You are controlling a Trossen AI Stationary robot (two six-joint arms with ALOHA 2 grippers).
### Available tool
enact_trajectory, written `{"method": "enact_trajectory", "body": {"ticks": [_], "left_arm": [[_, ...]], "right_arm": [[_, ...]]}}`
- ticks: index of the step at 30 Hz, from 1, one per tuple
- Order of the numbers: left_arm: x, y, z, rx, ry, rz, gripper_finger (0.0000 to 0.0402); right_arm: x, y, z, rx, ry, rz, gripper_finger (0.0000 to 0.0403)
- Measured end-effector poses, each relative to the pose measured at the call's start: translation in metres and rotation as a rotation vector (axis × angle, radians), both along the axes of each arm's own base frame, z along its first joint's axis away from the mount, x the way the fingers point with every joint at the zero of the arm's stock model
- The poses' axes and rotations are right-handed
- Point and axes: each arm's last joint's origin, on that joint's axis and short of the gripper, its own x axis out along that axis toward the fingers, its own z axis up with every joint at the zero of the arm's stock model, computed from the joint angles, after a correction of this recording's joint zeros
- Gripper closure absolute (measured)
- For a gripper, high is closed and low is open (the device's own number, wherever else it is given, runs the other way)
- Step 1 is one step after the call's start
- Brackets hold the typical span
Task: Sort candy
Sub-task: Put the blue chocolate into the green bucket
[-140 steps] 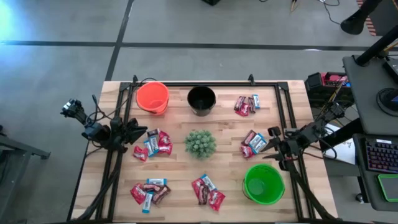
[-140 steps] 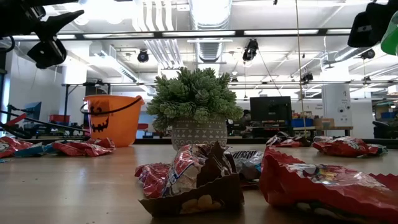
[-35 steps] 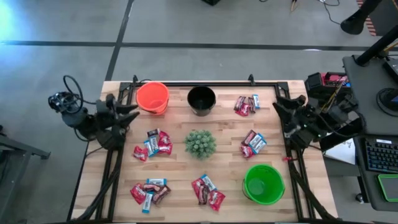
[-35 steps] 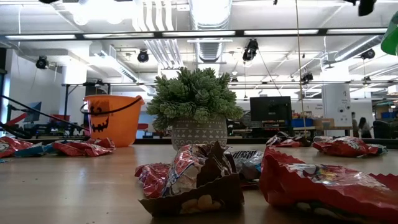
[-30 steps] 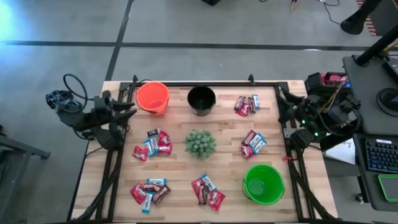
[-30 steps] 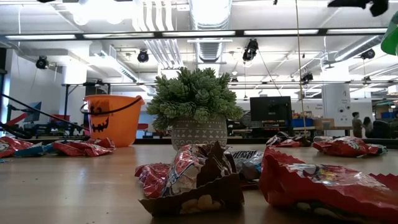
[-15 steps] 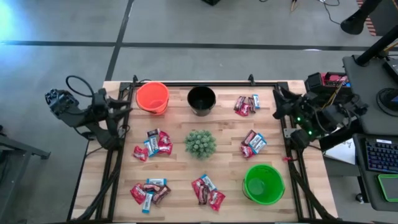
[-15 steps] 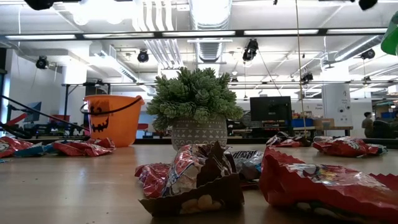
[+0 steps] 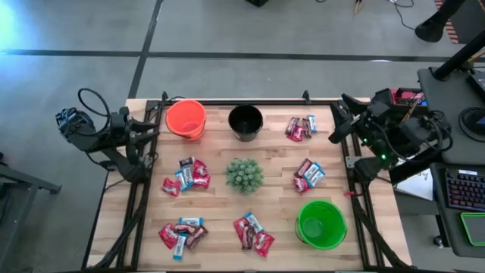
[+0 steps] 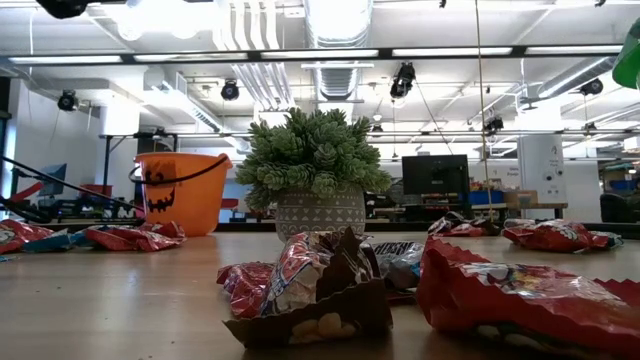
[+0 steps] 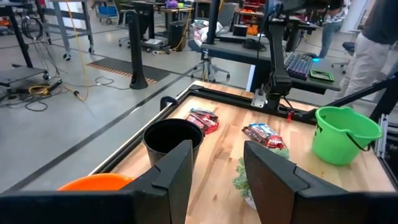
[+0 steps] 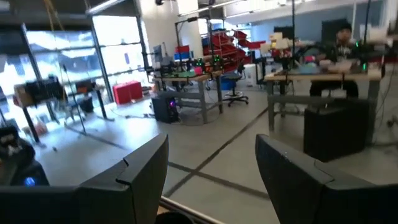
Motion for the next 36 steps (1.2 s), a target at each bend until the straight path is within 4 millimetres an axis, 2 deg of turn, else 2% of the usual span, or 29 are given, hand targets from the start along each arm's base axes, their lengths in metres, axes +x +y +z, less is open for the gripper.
{"method": "enact_trajectory", "body": {"ticks": [8, 14, 18, 25, 31, 36], "left_arm": [[0.000, 0.000, 0.000, 0.034, 0.013, -0.011, 0.0274], [0.000, 0.000, 0.000, 0.032, 0.018, -0.029, 0.0274], [0.000, 0.000, 0.000, 0.032, 0.018, -0.029, 0.0274], [0.000, 0.000, 0.000, 0.032, 0.018, -0.028, 0.0274], [0.000, 0.000, 0.001, 0.030, 0.016, -0.028, 0.0274], [-0.002, 0.001, 0.003, 0.024, 0.007, -0.026, 0.0274]], "right_arm": [[0.017, 0.006, 0.031, -0.061, 0.100, 0.070, 0.0172], [0.033, -0.004, 0.032, -0.021, 0.175, 0.147, 0.0172], [0.048, -0.016, 0.020, 0.144, 0.239, 0.256, 0.0172], [0.089, -0.028, -0.007, 0.338, 0.351, 0.373, 0.0172], [0.126, -0.023, -0.039, 0.492, 0.432, 0.464, 0.0172], [0.147, -0.015, -0.056, 0.644, 0.442, 0.563, 0.0172]]}}
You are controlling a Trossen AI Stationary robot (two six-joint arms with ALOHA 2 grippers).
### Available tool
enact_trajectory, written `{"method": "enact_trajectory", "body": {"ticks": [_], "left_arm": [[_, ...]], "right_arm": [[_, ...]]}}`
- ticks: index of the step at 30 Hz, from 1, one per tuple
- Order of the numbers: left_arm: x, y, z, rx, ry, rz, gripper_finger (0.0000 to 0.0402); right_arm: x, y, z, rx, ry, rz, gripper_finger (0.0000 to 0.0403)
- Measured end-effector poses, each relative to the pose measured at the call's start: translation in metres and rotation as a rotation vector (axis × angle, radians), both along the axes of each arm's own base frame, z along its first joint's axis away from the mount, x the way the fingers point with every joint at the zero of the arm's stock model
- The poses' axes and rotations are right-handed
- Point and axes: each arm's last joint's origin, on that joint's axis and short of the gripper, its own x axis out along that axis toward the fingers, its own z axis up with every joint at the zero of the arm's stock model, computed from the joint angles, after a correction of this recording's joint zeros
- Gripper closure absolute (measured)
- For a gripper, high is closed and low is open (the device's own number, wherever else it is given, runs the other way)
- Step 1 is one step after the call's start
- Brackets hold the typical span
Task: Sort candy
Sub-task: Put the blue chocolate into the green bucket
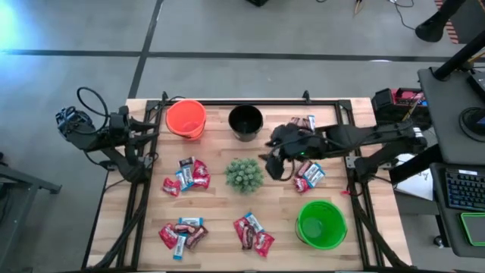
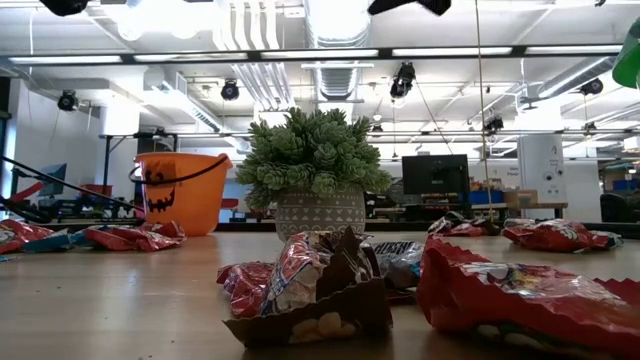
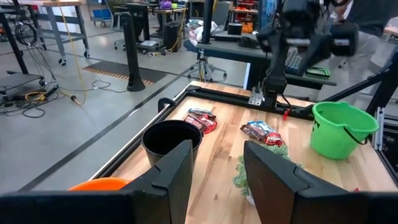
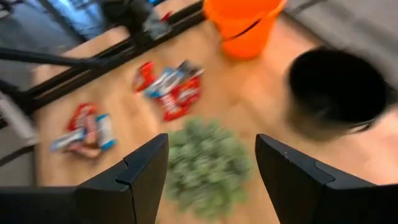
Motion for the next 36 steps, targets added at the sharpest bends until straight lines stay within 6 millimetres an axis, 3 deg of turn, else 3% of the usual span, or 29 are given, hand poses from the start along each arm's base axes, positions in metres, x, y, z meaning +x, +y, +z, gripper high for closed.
{"method": "enact_trajectory", "body": {"ticks": [14, 22, 36], "left_arm": [[0.000, 0.000, 0.000, 0.000, 0.003, 0.002, 0.0274], [0.000, 0.000, 0.002, -0.093, -0.045, 0.016, 0.0274], [0.001, -0.003, 0.001, -0.060, -0.006, -0.088, 0.0274]], "right_arm": [[0.022, 0.029, -0.030, 0.242, 0.109, 0.146, 0.0172], [0.036, 0.050, -0.059, 0.332, 0.251, 0.274, 0.0172], [0.065, 0.068, -0.123, 0.477, 0.429, 0.033, 0.0172]]}}
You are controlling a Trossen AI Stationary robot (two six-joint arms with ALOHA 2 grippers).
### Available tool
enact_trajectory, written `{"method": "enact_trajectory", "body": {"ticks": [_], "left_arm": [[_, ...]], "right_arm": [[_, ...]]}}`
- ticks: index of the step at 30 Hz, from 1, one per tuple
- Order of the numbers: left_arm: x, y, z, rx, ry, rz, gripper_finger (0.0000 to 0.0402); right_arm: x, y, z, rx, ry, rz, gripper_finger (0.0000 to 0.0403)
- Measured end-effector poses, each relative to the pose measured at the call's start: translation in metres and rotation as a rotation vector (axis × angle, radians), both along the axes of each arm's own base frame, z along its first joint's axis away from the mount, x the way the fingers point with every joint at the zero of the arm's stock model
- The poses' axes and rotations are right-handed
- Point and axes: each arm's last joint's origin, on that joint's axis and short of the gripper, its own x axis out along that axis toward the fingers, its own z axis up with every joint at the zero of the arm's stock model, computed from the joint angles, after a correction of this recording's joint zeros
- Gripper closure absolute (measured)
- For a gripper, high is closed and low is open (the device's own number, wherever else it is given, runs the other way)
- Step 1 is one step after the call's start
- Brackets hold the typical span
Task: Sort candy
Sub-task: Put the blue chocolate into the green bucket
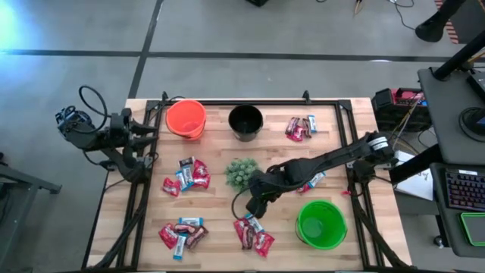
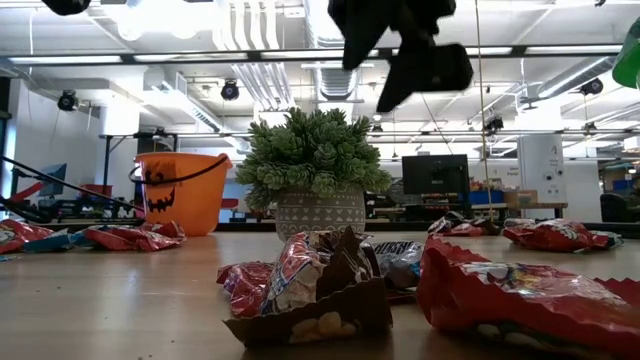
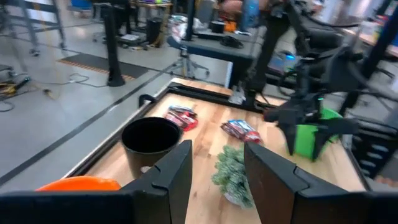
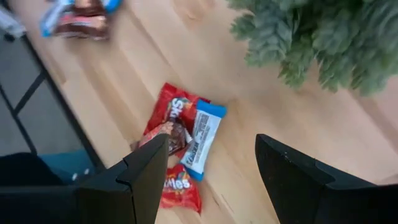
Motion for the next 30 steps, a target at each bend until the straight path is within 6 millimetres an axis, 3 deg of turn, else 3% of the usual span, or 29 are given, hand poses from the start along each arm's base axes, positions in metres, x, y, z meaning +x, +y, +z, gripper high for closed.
{"method": "enact_trajectory", "body": {"ticks": [8, 17, 30], "left_arm": [[0.000, -0.002, -0.001, 0.005, 0.020, -0.087, 0.0274], [0.000, -0.004, -0.001, 0.025, 0.032, -0.131, 0.0274], [-0.009, 0.002, 0.017, 0.016, -0.015, -0.199, 0.0274]], "right_arm": [[0.008, 0.007, -0.027, 0.046, 0.100, -0.125, 0.0172], [0.006, 0.027, -0.038, 0.100, 0.156, -0.222, 0.0172], [0.010, 0.048, -0.045, 0.121, 0.107, -0.236, 0.0172]]}}
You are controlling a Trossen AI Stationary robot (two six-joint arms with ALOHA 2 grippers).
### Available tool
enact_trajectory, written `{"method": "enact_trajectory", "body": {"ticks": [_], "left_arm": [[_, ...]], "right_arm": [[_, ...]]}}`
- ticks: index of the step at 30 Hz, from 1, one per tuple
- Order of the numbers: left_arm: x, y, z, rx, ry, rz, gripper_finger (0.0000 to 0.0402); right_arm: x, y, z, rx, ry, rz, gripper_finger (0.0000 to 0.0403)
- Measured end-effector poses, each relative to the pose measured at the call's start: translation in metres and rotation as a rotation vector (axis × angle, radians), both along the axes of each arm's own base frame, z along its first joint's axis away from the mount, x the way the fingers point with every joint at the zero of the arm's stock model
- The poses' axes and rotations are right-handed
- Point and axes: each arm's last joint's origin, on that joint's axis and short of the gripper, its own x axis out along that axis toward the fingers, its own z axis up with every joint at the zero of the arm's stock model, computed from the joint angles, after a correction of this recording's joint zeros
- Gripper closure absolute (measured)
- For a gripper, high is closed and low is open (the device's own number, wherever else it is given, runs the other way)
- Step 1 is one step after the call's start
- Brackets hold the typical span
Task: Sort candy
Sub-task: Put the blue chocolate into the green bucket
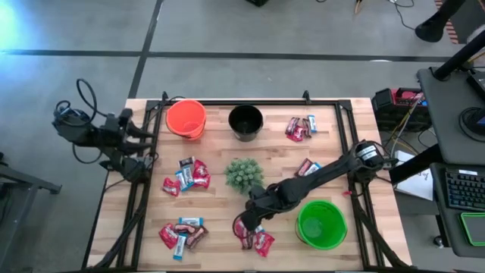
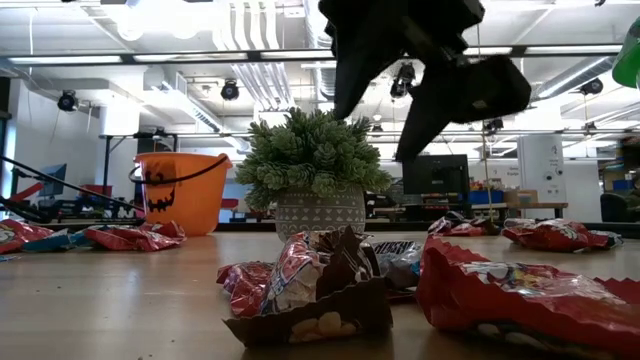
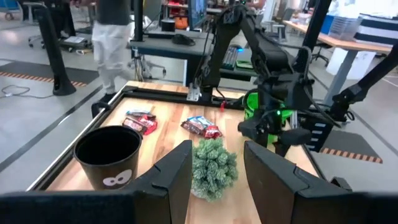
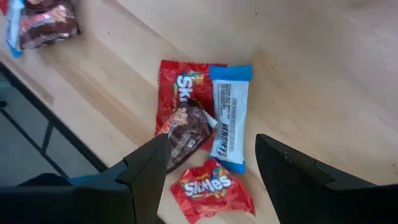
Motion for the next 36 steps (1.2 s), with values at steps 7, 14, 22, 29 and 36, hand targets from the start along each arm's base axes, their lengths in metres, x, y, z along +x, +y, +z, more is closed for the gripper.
{"method": "enact_trajectory", "body": {"ticks": [7, 14, 22, 29, 36], "left_arm": [[-0.004, 0.003, 0.007, 0.002, -0.021, -0.003, 0.0274], [-0.005, 0.004, 0.008, 0.001, -0.026, -0.014, 0.0274], [-0.005, 0.004, 0.008, 0.000, -0.026, -0.015, 0.0274], [-0.005, 0.004, 0.008, 0.000, -0.026, -0.016, 0.0274], [-0.005, 0.004, 0.008, 0.004, -0.026, -0.017, 0.0274]], "right_arm": [[0.010, 0.006, -0.031, -0.017, 0.024, 0.021, 0.0172], [0.011, 0.008, -0.041, -0.020, 0.052, 0.034, 0.0172], [0.013, 0.007, -0.049, -0.060, 0.060, -0.014, 0.0178], [0.013, 0.006, -0.048, -0.048, 0.064, -0.052, 0.0198], [0.014, 0.006, -0.048, -0.030, 0.061, -0.076, 0.0199]]}}
